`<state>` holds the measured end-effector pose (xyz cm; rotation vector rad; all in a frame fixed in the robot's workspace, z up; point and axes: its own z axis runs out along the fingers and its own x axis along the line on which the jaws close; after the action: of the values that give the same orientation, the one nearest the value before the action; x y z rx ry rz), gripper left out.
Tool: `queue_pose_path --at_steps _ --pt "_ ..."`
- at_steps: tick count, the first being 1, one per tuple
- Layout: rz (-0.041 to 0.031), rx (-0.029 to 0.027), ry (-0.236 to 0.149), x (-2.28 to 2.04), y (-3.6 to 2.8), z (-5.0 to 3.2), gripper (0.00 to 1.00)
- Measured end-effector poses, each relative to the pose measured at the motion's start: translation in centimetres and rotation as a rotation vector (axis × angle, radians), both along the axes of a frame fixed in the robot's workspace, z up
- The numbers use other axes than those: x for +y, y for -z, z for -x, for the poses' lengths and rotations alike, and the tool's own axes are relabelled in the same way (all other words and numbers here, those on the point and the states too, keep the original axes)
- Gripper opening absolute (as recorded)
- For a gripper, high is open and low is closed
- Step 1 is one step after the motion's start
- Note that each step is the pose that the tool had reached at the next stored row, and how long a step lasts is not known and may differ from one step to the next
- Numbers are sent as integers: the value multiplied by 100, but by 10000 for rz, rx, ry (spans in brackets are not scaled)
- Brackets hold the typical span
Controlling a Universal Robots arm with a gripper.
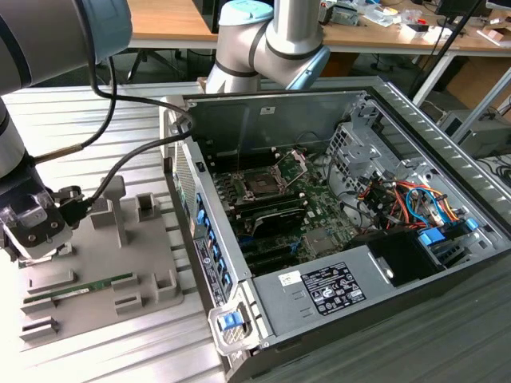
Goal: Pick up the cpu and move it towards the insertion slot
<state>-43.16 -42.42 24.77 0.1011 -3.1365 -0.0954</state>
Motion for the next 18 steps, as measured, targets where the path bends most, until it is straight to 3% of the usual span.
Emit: queue_pose_path --at_steps 18 --pt "0 -1 0 0 -142 0 55"
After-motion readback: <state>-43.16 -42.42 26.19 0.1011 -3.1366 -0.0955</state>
